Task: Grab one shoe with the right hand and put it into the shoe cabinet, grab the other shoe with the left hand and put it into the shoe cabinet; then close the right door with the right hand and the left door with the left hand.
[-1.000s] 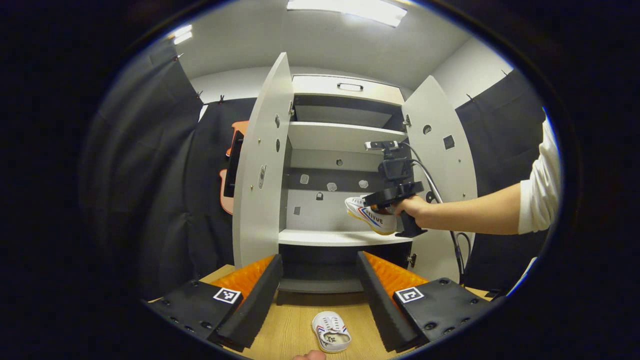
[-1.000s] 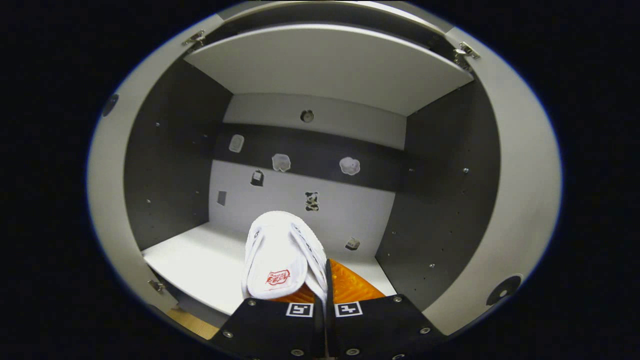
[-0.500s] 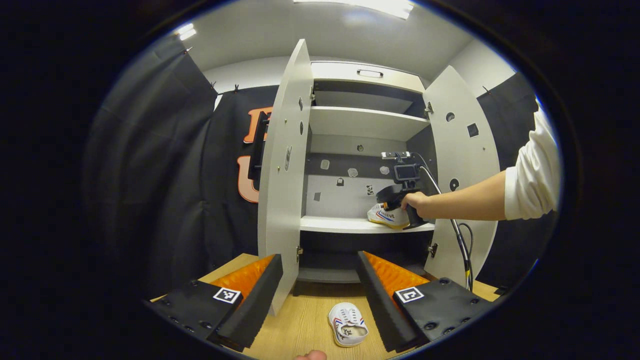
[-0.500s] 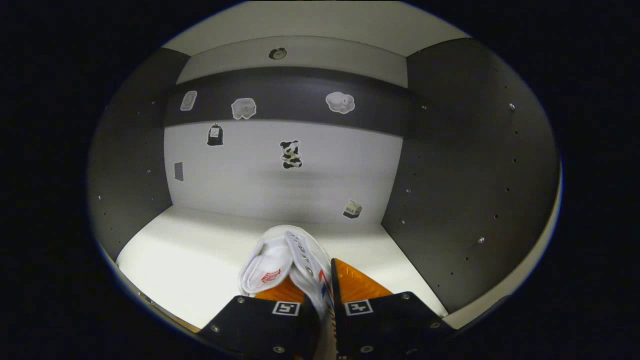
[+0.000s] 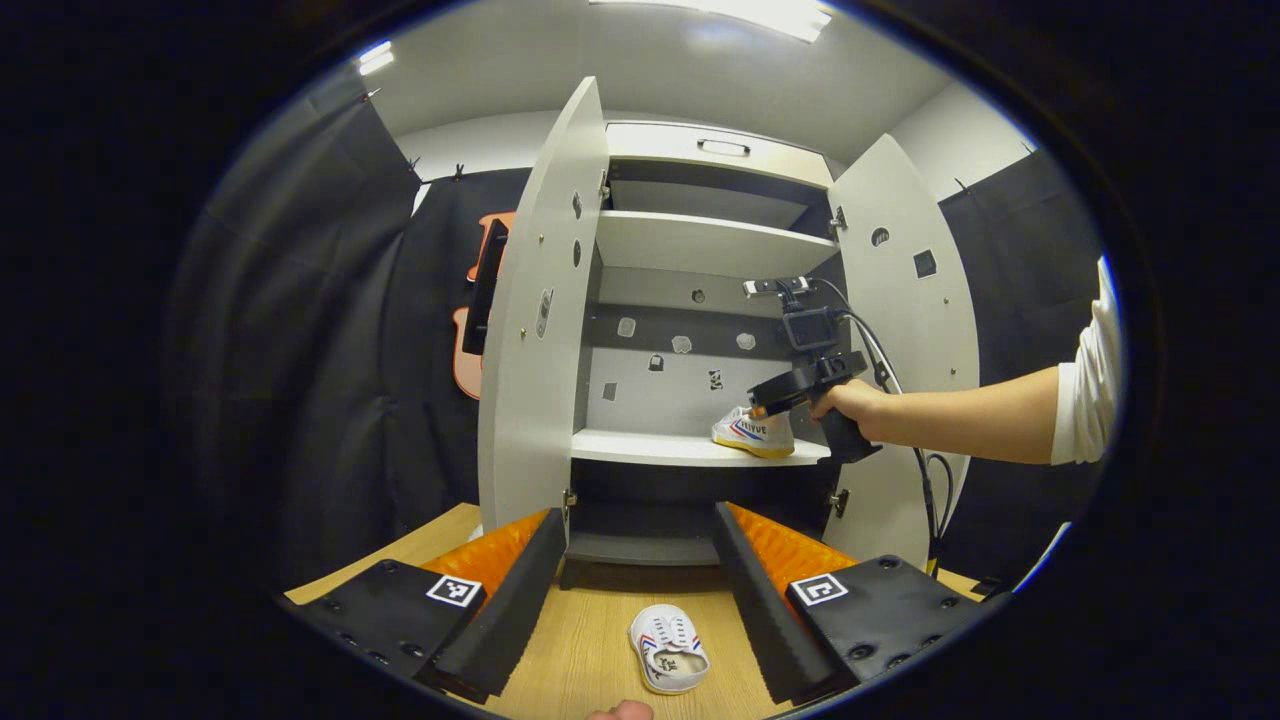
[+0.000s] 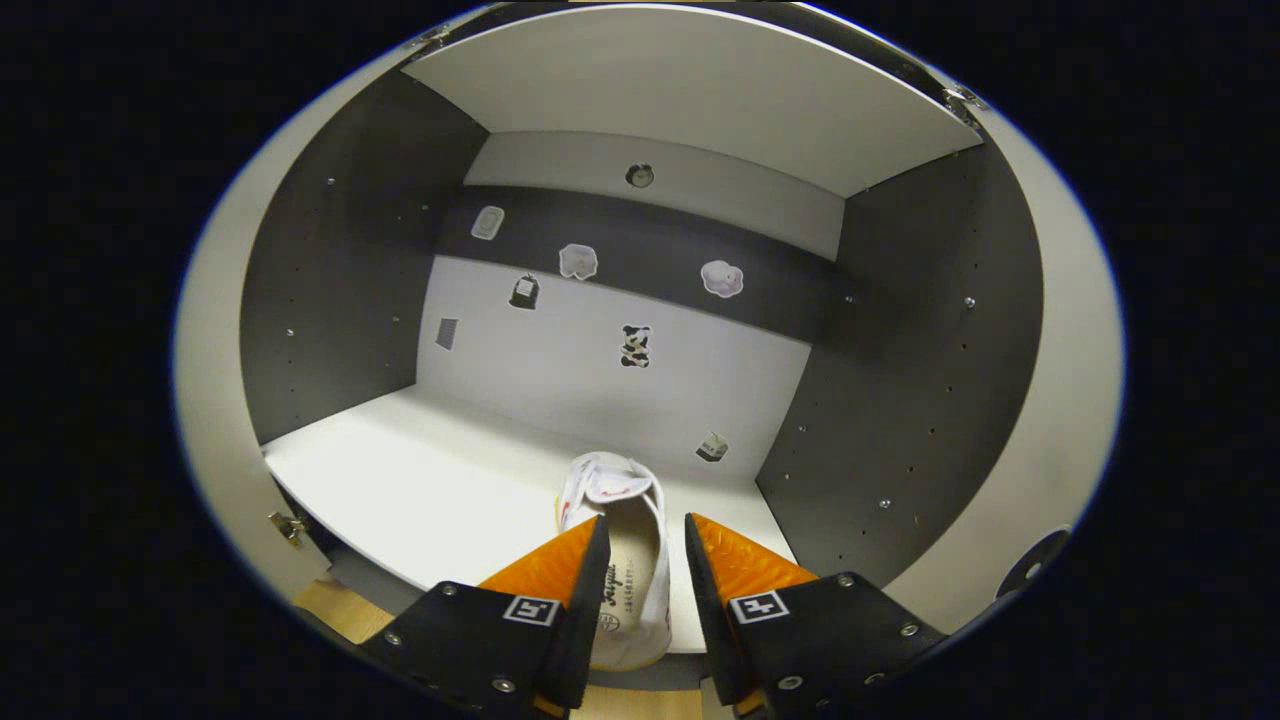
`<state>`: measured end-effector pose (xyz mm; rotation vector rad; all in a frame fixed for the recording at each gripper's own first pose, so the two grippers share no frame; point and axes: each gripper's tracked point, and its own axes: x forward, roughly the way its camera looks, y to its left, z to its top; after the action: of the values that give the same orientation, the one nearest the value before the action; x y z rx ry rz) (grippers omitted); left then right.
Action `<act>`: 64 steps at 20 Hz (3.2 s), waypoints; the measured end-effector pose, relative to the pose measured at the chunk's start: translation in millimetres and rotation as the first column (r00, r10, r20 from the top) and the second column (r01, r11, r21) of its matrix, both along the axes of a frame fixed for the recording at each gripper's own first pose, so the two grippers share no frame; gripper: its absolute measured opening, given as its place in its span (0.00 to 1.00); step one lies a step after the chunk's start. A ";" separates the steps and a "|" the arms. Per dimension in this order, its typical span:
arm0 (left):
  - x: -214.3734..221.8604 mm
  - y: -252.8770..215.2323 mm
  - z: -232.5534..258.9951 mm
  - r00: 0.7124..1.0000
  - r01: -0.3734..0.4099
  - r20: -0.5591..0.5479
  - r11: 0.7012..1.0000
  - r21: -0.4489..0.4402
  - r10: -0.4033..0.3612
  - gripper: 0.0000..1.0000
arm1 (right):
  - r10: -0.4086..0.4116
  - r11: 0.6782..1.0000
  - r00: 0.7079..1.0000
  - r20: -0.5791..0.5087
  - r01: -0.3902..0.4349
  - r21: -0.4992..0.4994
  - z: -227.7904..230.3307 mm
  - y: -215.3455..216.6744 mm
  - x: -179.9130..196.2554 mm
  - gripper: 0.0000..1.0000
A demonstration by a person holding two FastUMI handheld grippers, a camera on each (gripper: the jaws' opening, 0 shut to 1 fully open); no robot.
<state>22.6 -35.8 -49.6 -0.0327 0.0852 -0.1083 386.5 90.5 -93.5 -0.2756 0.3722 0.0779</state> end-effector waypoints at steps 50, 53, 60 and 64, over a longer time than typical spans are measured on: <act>94.0 4.6 -371.7 0.693 0.206 -0.721 0.963 0.174 -0.018 1.00 | -0.193 0.974 0.937 0.291 0.147 0.172 49.4 -129.0 -392.3 0.93; 107.9 2.6 -377.5 0.744 0.189 -0.668 0.963 0.193 -0.012 0.96 | -0.199 0.975 0.934 0.297 0.158 0.157 57.2 -130.6 -392.7 0.93; 111.1 -14.3 -377.8 0.757 0.175 -0.649 0.979 0.101 -0.069 0.52 | -0.204 0.974 0.937 0.282 0.165 0.154 45.8 -120.8 -395.4 0.93; 103.9 -11.5 -368.9 0.727 0.084 -0.686 0.996 0.037 -0.036 0.11 | -0.200 0.974 0.938 0.283 0.161 0.158 47.4 -120.7 -392.3 0.93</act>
<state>126.5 -47.3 -418.4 -0.0020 0.8440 -0.1550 -5.9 -30.2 -46.1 -0.1171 0.0895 -0.1197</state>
